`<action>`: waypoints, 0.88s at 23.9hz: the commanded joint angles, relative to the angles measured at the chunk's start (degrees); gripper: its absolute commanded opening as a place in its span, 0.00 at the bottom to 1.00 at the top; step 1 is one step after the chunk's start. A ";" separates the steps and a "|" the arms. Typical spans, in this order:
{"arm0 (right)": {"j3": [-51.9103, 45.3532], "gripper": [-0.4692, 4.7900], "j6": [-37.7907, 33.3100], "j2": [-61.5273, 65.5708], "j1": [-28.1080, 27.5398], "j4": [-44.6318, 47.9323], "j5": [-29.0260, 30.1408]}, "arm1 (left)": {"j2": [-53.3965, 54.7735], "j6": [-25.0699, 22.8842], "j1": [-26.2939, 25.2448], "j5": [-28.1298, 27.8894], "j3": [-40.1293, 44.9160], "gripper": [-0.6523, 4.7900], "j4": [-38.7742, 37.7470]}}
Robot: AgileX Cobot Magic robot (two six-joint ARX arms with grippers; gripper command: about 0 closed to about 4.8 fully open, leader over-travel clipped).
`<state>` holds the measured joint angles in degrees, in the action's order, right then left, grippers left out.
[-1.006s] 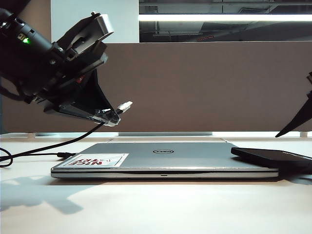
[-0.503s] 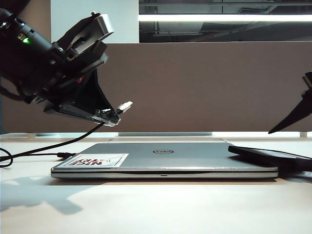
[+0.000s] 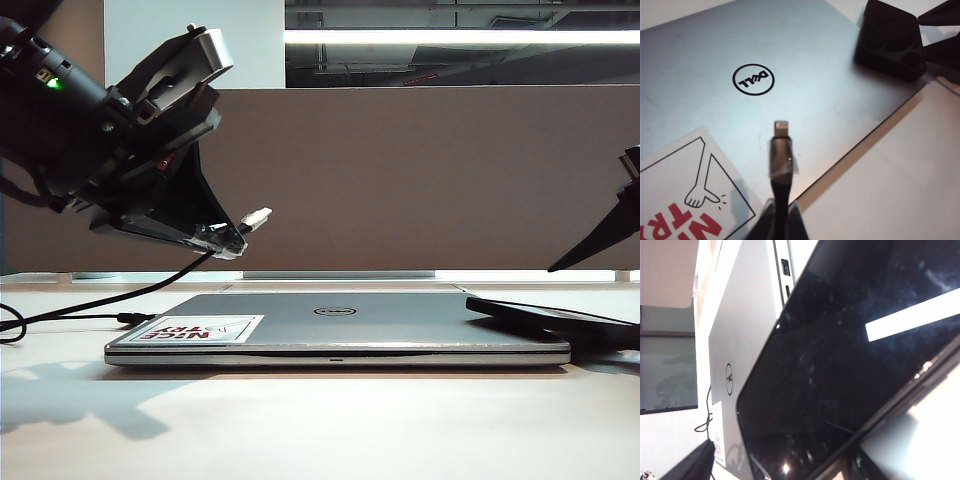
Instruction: Pick up the charging cable and the phone, plug the charging cable into the charging port on the phone, and finally place them back on the table.
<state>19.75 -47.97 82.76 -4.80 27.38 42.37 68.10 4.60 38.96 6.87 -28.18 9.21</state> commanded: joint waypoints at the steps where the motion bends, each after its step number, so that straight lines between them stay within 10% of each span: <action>1: -0.57 0.77 -0.55 0.83 0.09 -3.08 -1.86 | -0.13 -0.04 0.00 0.07 -0.17 0.11 0.72; 21: -0.02 0.75 -8.83 0.83 0.22 -3.15 -6.60 | -0.13 -0.04 0.00 0.07 -0.17 0.11 0.72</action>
<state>20.45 -56.86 82.87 -4.60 27.99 36.45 68.10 4.60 38.96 6.87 -28.18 9.19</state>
